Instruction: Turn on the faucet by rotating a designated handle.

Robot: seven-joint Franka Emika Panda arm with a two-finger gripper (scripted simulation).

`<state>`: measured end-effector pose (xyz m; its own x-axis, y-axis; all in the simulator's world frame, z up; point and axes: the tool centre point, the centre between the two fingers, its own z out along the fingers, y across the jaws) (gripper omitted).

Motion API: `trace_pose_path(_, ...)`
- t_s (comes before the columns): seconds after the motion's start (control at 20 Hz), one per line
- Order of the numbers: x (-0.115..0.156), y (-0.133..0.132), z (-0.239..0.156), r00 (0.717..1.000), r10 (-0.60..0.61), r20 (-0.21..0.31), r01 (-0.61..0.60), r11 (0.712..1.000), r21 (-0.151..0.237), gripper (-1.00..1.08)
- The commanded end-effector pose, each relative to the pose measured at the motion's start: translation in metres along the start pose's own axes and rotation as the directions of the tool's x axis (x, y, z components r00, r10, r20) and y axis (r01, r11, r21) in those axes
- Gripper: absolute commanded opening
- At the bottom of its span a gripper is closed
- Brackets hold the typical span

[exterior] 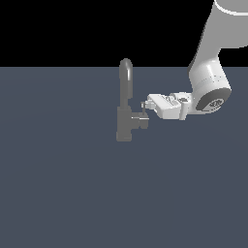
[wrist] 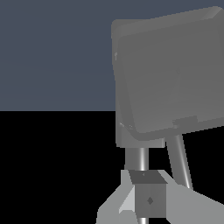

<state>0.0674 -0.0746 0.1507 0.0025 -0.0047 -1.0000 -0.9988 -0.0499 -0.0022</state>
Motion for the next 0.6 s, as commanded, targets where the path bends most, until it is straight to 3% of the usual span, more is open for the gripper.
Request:
trace_pose_path(0.0, -0.003, 0.009, 0.000, 1.000, 0.004, 0.005, -0.004, 1.000, -0.008, -1.00)
trace_pose_path(0.55, 0.001, 0.027, 0.000, 1.000, -0.004, 0.002, 0.004, 1.000, -0.004, -1.00)
